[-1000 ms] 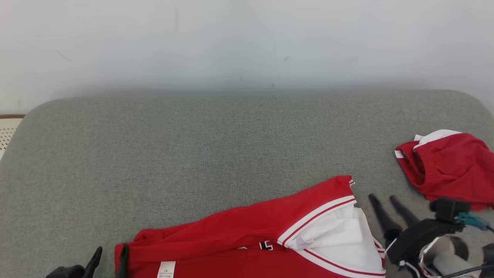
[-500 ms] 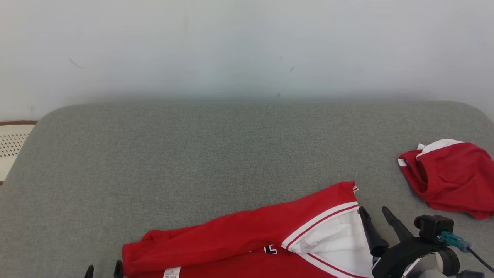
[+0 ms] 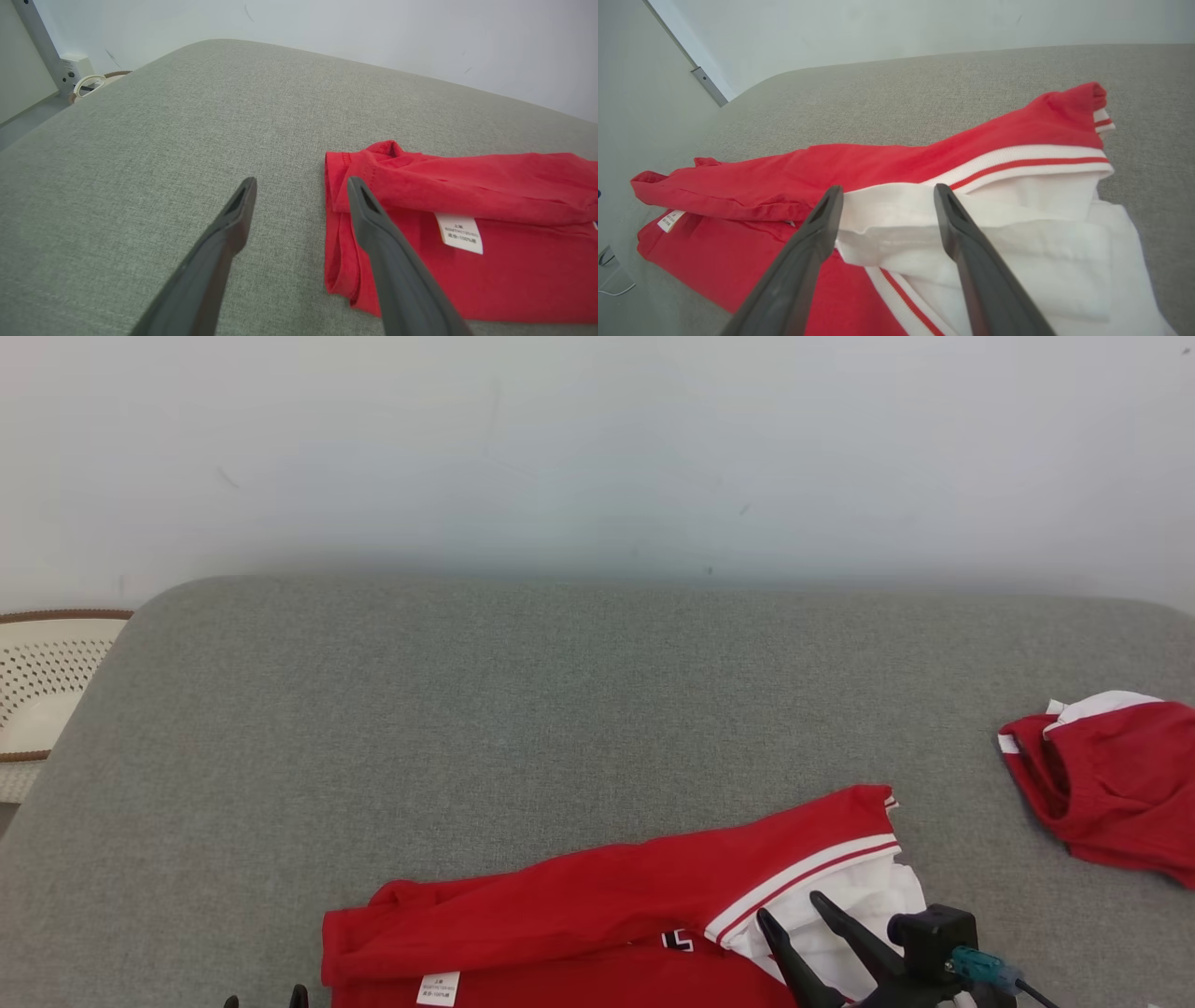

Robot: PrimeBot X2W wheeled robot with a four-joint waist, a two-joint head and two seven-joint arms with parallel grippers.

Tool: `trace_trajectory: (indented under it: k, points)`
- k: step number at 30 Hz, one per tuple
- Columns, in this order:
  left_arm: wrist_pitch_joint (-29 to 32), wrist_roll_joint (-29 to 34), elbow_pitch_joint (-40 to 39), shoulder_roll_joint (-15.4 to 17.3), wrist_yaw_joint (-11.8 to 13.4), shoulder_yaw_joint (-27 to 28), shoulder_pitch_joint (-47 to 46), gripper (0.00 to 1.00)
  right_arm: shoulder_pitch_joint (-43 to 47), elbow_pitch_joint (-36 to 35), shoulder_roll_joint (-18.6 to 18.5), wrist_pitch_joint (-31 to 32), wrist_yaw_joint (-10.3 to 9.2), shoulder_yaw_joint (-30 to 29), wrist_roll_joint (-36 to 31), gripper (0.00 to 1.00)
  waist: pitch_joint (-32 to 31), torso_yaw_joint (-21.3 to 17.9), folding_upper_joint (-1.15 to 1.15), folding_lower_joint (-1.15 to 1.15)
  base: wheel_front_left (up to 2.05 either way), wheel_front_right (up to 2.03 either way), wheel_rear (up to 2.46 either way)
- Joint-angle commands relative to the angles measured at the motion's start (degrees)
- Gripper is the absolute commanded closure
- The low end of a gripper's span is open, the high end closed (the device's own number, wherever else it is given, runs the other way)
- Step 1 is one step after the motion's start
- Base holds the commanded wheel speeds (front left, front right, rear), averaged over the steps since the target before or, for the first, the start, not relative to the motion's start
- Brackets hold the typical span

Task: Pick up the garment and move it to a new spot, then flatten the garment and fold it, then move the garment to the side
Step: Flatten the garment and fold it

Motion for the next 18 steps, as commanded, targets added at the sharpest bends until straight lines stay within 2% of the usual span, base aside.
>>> trace_trajectory:
  k: [1,11,18]
  points:
    - [0.0,0.3,-0.2,-0.1,0.0,0.3,0.5,0.0,0.9,-0.4,-0.8,-0.3,-0.05,0.5,-0.1,0.0,0.2,0.0,0.0,0.0,0.0,0.0,0.0]
    - [0.0,-2.1,0.5,-0.1,0.2,-1.7,-0.2,0.0,1.0,-0.7,-2.2,-0.2,-0.05,3.5,-1.7,0.0,0.8,-0.3,0.0,0.0,0.0,0.0,0.0]
    - [0.0,-3.1,1.5,-0.1,0.1,-1.7,-0.3,0.0,2.4,2.3,-1.9,1.6,-0.05,4.0,-1.6,0.0,1.0,-0.1,0.0,0.0,0.0,0.0,0.0]
